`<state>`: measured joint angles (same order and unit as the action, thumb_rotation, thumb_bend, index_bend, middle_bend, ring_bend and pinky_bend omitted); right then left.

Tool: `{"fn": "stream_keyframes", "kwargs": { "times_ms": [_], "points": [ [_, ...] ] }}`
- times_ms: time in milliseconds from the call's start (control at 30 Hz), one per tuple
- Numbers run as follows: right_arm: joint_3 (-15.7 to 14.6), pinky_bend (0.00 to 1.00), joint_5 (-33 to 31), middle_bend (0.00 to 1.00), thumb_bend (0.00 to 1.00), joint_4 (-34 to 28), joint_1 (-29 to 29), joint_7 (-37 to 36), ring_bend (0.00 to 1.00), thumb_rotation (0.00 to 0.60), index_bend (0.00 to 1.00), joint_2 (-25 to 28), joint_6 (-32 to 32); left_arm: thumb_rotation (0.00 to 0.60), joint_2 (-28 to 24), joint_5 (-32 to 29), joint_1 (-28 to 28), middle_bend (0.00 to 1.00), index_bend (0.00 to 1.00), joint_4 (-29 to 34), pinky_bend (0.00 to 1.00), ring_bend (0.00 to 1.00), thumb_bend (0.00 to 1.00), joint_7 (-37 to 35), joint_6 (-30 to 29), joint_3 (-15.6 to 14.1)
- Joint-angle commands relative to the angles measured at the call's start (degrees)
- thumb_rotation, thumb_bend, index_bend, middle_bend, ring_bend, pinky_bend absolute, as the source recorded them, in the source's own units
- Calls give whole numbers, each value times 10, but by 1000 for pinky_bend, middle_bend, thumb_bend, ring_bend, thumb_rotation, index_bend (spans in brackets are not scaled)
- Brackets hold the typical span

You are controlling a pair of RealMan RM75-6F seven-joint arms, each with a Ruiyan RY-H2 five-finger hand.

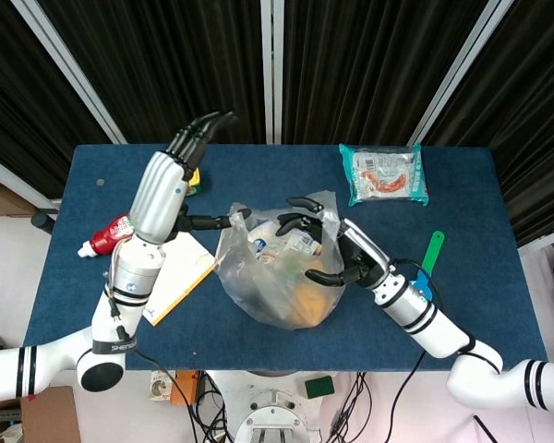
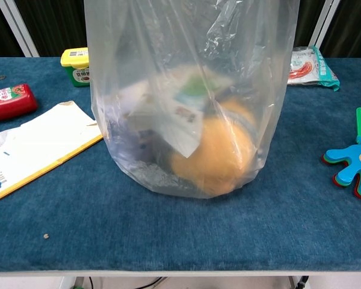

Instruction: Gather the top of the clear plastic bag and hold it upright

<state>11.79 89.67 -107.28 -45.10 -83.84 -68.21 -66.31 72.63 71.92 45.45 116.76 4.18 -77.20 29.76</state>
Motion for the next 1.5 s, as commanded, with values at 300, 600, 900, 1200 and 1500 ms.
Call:
{"fn": "stream_keyframes", "kwargs": {
  "times_ms": [300, 600, 900, 1200, 1500],
  "points": [
    [8, 127, -6, 282, 209, 3, -23, 31, 116, 561, 150, -32, 36, 600, 11, -8, 20, 159, 74, 13, 159, 94, 12, 54, 0, 1],
    [14, 124, -8, 283, 209, 5, -41, 46, 117, 561, 150, -55, 57, 600, 9, -18, 29, 159, 74, 23, 160, 94, 11, 82, -1, 3],
    [28, 123, -19, 280, 209, 6, -54, 71, 117, 563, 151, -69, 69, 600, 14, -28, 39, 159, 74, 30, 160, 94, 11, 100, 2, -1],
    [25, 119, -17, 272, 209, 0, -58, 83, 117, 562, 216, -73, 80, 600, 16, -45, 50, 159, 74, 27, 159, 94, 11, 119, 3, 5],
    [19, 115, -12, 264, 208, -11, -46, 96, 109, 563, 217, -75, 62, 600, 8, -57, 48, 159, 75, 20, 160, 94, 9, 111, -2, 11]
  ]
}}
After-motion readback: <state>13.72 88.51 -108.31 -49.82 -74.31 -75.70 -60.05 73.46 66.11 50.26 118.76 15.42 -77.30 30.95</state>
